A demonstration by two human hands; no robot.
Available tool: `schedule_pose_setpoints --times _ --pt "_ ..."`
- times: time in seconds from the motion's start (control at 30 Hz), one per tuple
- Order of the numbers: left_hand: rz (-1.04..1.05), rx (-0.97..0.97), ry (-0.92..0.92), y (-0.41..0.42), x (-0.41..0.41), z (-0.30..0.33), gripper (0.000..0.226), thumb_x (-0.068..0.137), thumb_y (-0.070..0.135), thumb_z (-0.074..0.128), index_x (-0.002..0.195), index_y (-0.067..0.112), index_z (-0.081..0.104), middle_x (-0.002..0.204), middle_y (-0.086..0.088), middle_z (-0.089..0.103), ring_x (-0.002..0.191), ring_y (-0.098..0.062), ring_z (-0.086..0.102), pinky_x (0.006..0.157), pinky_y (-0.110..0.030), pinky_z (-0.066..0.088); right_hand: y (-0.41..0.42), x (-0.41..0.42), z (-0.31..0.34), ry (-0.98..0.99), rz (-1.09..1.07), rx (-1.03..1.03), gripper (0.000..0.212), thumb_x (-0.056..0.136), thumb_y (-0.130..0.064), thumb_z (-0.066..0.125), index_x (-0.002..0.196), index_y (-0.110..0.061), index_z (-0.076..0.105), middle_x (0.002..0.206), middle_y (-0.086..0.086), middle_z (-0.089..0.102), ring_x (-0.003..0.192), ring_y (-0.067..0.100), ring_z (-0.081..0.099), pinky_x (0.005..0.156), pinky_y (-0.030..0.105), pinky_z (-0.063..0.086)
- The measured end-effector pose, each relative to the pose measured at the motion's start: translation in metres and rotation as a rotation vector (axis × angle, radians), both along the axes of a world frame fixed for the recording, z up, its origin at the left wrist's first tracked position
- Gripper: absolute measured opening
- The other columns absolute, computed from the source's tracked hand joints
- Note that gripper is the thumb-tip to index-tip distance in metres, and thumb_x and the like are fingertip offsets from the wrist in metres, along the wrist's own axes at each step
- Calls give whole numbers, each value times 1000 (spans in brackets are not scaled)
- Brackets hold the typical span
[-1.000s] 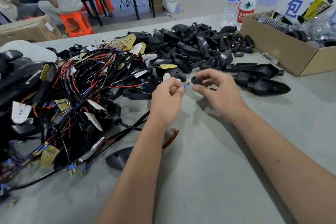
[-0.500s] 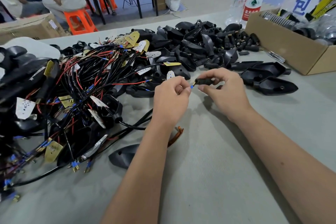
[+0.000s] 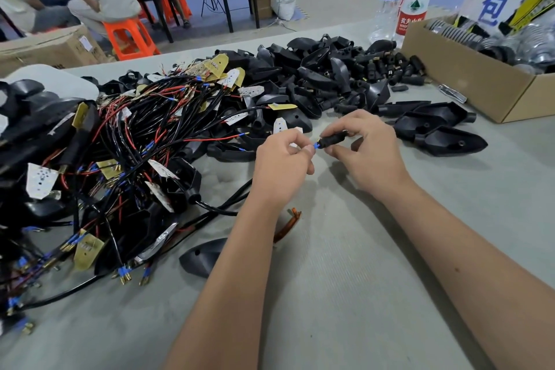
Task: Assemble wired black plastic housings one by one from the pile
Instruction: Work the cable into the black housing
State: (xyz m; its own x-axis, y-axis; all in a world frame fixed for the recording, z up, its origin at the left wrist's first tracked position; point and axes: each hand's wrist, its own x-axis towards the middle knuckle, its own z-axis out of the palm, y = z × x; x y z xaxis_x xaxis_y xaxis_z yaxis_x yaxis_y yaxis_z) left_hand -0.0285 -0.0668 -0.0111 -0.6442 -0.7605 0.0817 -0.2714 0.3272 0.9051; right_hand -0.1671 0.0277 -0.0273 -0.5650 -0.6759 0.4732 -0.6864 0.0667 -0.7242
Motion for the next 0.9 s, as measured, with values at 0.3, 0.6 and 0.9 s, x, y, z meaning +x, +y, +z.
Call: schedule_pose_setpoints --times 0.3,0.6,0.9 --pt "141 90 171 -5 -3 -7 16 102 16 58 87 13 61 77 -4 65 49 -10 62 55 -32 60 1 8 3 64 74 47 27 79 -2 84 95 -23 80 96 -9 62 95 13 62 76 25 48" --pt "297 -70 195 -4 -9 -6 18 98 9 65 81 14 64 71 6 64 64 -11 67 63 -38 62 2 20 11 178 290 103 25 78 1 80 100 -12 78 101 2 69 96 18 65 86 32 51" --pt "215 -142 88 -3 -9 -6 25 100 13 60 79 27 56 65 13 62 67 -14 68 71 -46 61 0 20 9 186 280 176 4 88 -8 76 88 -12 75 89 -5 63 85 9 55 80 31 45"
